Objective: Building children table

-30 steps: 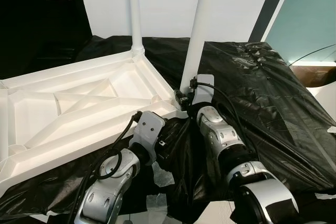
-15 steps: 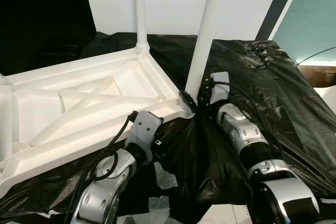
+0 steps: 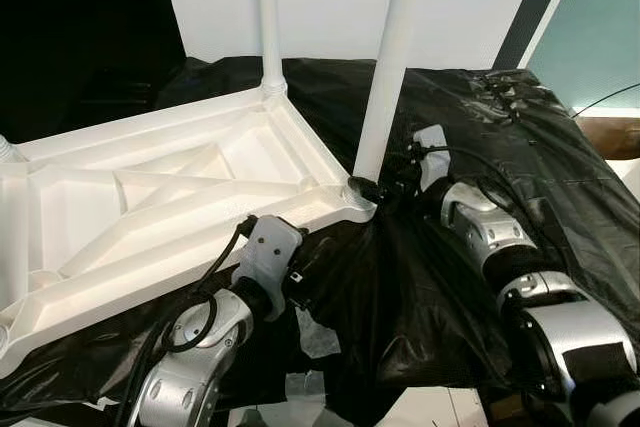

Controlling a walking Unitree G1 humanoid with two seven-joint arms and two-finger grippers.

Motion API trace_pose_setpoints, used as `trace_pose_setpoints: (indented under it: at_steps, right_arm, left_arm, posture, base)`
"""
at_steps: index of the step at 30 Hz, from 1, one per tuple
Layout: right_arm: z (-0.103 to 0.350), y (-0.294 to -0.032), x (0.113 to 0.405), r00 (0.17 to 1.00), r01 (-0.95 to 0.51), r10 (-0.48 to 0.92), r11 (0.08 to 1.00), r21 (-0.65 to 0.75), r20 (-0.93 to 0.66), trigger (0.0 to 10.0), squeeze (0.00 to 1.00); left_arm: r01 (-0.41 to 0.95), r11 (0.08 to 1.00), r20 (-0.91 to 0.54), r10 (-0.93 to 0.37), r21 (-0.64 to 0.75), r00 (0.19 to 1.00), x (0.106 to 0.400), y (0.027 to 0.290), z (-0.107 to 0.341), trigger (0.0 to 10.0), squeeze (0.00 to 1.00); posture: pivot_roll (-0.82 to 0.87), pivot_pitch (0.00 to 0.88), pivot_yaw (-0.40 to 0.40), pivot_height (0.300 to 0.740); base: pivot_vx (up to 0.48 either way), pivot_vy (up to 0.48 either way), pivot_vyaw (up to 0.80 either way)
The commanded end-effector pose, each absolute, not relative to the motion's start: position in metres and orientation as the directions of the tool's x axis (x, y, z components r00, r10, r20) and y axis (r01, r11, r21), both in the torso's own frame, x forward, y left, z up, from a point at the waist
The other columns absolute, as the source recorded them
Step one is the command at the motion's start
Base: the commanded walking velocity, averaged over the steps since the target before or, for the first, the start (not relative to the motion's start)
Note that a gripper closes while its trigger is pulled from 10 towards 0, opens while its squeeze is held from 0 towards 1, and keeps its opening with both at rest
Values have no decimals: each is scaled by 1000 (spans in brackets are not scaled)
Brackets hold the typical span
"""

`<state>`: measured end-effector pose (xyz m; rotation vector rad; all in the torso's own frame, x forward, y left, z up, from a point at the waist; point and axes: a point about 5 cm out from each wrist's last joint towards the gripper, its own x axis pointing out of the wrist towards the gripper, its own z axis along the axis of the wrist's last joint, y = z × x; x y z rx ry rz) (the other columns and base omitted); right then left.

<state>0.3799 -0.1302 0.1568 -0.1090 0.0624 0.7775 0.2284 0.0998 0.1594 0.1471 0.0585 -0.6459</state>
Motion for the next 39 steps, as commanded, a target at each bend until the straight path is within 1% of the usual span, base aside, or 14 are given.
trace_pose_setpoints:
  at_steps: [1,3,4,10,15,16,17,27,28,29,32,34,37,39]
  right_arm:
    - [155,-134,380,689,-724,713,682,-103,-129,2902,0]
    - [155,-134,380,689,-724,713,682,-103,-129,2902,0]
    - [154,-136,380,678,-735,722,669,-107,-142,0,0]
    - [149,-146,378,685,-726,714,687,-45,-145,0,0]
    - [148,-147,377,693,-717,706,696,-37,-145,0,0]
    - [146,-147,377,696,-714,704,700,-26,-143,9137,0]
    - [144,-147,375,702,-708,699,706,-21,-141,10000,0]
    - [138,-140,371,724,-685,679,729,-14,-121,10000,0]
    - [138,-137,369,731,-678,674,735,-9,-109,10000,0]
    - [138,-124,362,732,-679,677,734,-1,-76,10000,0]
    - [138,-124,362,732,-679,677,734,-1,-76,10000,0]
    - [141,-98,341,741,-672,672,741,14,-19,10000,0]
    - [143,-87,324,753,-657,658,753,17,1,10000,0]
    - [143,-87,324,753,-657,658,753,17,1,10000,0]
  left_arm:
    - [584,802,-109,-574,126,812,228,99,159,10000,0]
    - [584,802,-109,-574,126,812,228,99,159,10000,0]
    - [581,804,-110,-570,129,814,228,100,160,10000,0]
    - [544,830,-90,-536,121,839,230,101,161,10000,0]
    - [549,828,-98,-541,112,836,229,99,158,10000,0]
    - [560,820,-100,-551,116,828,229,97,158,10000,0]
    - [566,816,-100,-557,120,824,230,97,159,10000,0]
    - [564,816,-105,-554,130,826,231,102,161,10000,0]
    - [564,816,-108,-554,129,826,231,103,160,10000,0]
    - [567,814,-110,-557,126,823,230,102,160,10000,0]
    - [567,814,-110,-557,126,823,230,102,160,10000,0]
    - [574,810,-113,-563,120,819,229,99,158,10000,0]
    - [576,809,-114,-565,116,817,228,97,157,10000,0]
    - [576,809,-114,-565,116,817,228,97,157,10000,0]
  posture:
    - [202,47,-68,740]
    - [202,47,-68,740]
    - [210,41,-75,740]
    - [173,31,-119,740]
    - [175,39,-99,740]
    - [173,37,-99,740]
    - [170,40,-95,740]
    - [164,44,-90,740]
    - [162,46,-89,740]
    - [160,46,-90,740]
    - [160,46,-90,740]
    - [151,51,-106,740]
    - [152,51,-113,740]
    - [152,51,-113,740]
  base:
    - [0,0,0]
    - [0,0,0]
    - [0,0,0]
    - [0,0,0]
    - [0,0,0]
    - [0,0,0]
    - [0,0,0]
    - [0,0,0]
    - [0,0,0]
    - [0,0,0]
    - [0,0,0]
    - [0,0,0]
    - [0,0,0]
    - [0,0,0]
